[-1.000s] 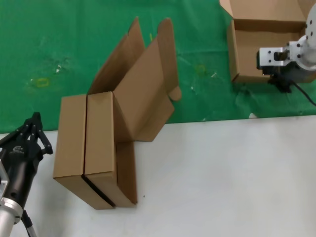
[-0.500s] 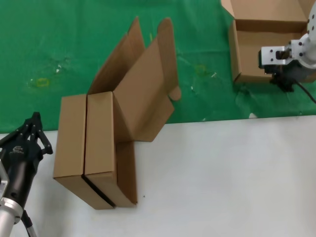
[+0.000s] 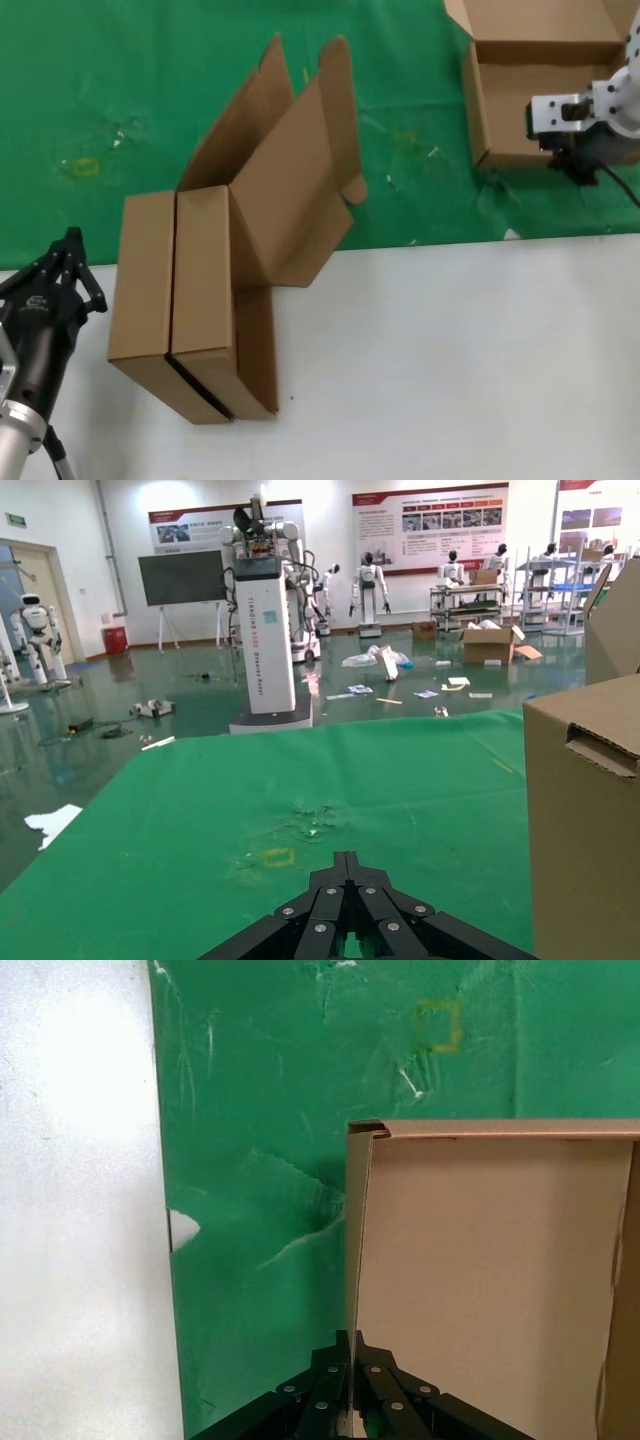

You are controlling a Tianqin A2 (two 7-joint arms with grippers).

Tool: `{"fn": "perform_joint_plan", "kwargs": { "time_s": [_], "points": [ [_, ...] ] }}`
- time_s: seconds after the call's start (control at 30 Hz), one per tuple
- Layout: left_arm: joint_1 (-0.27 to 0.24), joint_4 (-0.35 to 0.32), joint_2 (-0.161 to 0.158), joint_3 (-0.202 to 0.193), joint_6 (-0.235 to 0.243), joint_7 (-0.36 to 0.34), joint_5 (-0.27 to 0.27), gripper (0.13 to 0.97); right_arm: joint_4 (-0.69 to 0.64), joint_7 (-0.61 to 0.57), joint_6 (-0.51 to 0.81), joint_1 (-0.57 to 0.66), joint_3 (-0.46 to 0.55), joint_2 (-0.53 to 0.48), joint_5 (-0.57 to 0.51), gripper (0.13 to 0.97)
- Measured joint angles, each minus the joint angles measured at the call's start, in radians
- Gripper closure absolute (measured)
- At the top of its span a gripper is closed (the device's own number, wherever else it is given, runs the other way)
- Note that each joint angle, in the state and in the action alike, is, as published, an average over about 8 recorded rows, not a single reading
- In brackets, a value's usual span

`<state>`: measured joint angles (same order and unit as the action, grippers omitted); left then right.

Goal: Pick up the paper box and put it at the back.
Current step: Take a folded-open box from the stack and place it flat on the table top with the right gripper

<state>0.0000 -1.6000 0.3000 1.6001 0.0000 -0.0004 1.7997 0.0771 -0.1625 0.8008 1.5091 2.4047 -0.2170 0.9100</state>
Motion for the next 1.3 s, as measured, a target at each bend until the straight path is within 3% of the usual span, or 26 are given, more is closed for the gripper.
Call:
{"fn": "perform_joint_plan", "kwargs": {
  "time_s": [1.3],
  "points": [
    [0.000, 0.000, 0.000, 0.000, 0.000, 0.000, 0.000, 0.953, -0.036, -0.128, -0.009, 0.023, -0.023, -0.024, 0.067, 0.941]
  ]
}}
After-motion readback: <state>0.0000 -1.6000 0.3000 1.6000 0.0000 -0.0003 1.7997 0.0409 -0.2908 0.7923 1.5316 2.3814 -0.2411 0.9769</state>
